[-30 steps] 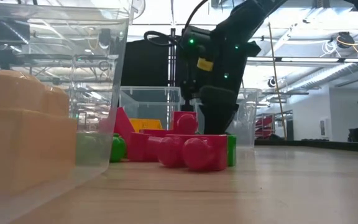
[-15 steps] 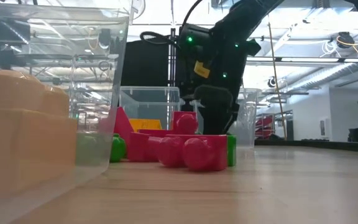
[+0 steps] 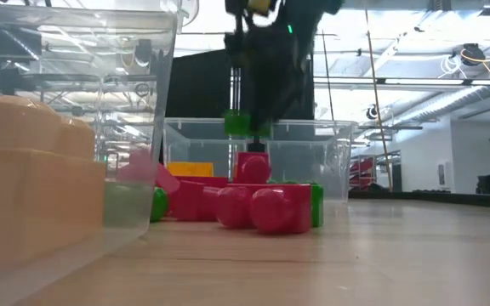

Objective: Sort blocks
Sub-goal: Put the green game piece into the top left transparent bin

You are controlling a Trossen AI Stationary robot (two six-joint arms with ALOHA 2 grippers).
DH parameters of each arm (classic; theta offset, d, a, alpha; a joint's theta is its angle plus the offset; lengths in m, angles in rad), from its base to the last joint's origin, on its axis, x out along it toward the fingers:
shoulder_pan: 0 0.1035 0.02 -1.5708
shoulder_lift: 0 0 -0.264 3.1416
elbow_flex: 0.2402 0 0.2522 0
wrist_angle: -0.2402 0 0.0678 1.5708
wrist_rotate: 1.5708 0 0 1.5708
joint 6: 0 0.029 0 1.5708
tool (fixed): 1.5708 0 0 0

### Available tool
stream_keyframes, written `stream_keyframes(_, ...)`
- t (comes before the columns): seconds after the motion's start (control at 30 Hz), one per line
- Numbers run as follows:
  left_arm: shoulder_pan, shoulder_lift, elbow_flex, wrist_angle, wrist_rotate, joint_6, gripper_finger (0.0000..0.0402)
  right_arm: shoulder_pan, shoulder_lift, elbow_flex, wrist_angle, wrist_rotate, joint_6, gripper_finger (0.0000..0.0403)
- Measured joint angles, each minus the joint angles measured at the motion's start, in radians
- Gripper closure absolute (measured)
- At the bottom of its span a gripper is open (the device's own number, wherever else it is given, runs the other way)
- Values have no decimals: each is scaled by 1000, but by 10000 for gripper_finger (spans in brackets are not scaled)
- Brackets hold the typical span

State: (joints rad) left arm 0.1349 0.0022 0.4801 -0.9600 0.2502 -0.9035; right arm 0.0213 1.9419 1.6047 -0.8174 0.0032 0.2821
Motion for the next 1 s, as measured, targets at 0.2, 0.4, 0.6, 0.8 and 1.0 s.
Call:
stream_keyframes(0.2,0,1,0,0,-13,1,191,-39,-1,176,15,104,-113,256)
stream_keyframes(0.4,0,1,0,0,-18,2,191,-156,-3,219,162,134,-155,256)
stream_keyframes(0.6,0,1,0,0,-20,3,191,-267,-3,219,281,133,-114,256)
stream_keyframes(0.8,0,1,0,0,-20,23,191,-339,24,220,324,55,-114,256)
stream_keyframes(1.0,0,2,0,0,-23,23,191,-361,66,220,316,-7,-114,256)
